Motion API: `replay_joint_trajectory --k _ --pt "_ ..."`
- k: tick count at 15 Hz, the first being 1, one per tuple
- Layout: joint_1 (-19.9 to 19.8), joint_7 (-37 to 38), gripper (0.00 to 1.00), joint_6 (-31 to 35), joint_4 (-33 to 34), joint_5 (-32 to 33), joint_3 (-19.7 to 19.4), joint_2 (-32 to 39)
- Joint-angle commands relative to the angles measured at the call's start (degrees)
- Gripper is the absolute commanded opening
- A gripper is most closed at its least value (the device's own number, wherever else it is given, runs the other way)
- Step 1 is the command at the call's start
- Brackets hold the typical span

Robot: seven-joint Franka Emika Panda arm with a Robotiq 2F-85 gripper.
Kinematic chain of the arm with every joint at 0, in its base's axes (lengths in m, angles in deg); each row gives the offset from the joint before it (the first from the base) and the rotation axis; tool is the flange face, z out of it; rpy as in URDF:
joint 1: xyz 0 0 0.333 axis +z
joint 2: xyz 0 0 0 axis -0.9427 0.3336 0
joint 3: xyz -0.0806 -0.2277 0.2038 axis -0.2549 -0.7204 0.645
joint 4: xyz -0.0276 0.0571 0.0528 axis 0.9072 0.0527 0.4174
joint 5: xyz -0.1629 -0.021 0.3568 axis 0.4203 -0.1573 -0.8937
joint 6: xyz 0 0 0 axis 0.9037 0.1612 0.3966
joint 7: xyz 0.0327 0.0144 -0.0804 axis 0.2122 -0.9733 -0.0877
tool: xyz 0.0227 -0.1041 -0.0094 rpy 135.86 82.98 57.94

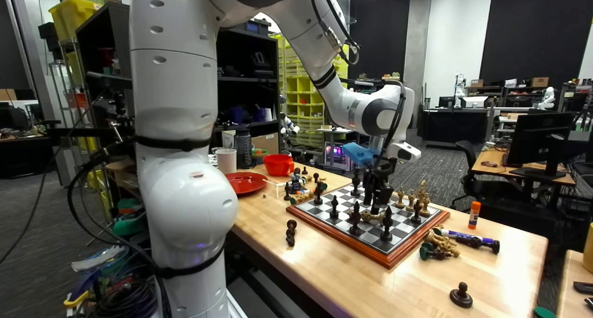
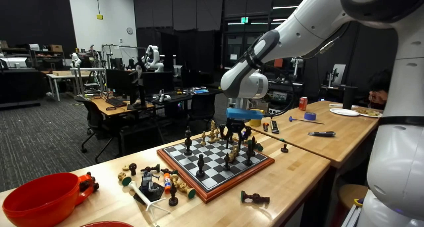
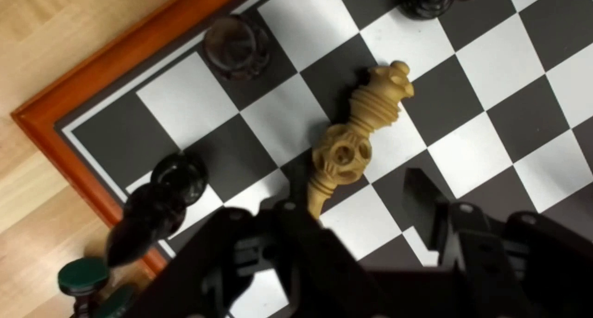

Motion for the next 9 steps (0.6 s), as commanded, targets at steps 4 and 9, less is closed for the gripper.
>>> replay_joint_trajectory --k 4,9 --pt "-0.06 -0.59 1.00 -1.50 2.15 -1.61 -1.40 -0.65" --pt "-1.59 -0.41 1.00 -2.33 3.03 -2.00 -3.41 -5.75"
